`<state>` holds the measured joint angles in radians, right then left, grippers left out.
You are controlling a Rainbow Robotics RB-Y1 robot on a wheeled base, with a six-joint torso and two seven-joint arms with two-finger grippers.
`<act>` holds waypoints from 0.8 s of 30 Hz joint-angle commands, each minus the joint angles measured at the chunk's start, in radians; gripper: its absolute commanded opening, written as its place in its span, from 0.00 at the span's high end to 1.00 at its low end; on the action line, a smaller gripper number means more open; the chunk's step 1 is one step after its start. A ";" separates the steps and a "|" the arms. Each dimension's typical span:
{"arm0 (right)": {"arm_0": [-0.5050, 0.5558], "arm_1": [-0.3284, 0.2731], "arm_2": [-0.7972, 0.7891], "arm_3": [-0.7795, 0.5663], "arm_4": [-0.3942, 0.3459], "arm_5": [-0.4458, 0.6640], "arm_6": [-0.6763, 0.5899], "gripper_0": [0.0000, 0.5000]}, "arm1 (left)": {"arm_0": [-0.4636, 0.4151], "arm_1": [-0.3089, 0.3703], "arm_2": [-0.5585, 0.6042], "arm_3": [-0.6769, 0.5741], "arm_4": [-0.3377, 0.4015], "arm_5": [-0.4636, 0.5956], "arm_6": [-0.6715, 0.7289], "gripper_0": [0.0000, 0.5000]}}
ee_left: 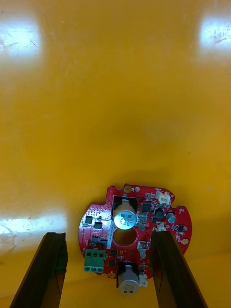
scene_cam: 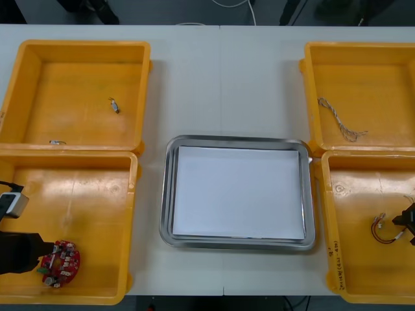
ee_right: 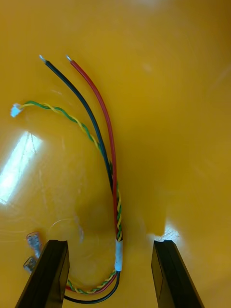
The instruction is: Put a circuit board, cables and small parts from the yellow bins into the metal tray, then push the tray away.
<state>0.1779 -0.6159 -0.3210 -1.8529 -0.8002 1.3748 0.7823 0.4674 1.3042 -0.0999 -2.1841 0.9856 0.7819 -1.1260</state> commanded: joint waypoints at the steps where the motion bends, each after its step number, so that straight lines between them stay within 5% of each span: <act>1: 0.018 0.002 0.020 0.017 -0.001 -0.014 -0.043 0.00 | 0.004 0.047 -0.050 0.021 -0.021 -0.036 -0.066 0.00; 24: 0.014 0.010 0.062 0.052 0.001 -0.005 -0.094 0.00 | -0.082 0.052 -0.127 0.040 -0.051 -0.044 -0.051 0.00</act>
<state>0.1777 -0.6133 -0.2868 -1.8227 -0.8001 1.3696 0.7219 0.4145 1.3137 -0.2207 -2.1491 0.9499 0.7492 -1.1260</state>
